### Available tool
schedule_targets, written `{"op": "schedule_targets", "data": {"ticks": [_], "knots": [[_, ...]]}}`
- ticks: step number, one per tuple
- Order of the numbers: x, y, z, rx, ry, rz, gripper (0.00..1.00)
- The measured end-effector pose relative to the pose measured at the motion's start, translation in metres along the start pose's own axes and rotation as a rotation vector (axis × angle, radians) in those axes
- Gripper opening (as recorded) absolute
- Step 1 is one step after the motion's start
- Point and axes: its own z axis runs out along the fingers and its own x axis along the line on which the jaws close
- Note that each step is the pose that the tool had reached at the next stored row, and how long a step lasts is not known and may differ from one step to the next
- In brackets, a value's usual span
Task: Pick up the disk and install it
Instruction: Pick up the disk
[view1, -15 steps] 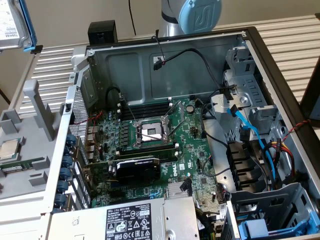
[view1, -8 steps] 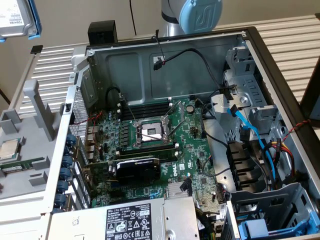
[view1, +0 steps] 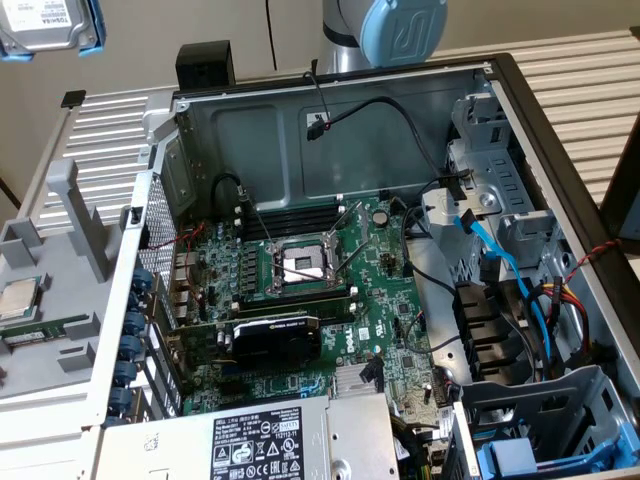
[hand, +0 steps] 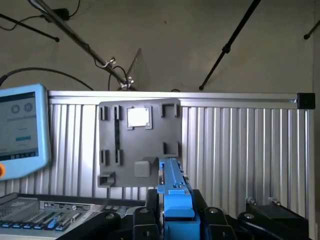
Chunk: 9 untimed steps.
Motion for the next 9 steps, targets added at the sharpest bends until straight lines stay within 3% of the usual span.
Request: {"op": "schedule_targets", "data": {"ticks": [9], "knots": [[0.01, -0.0286, -0.0143, 0.0016, -0.0002, 0.0, 0.37]]}}
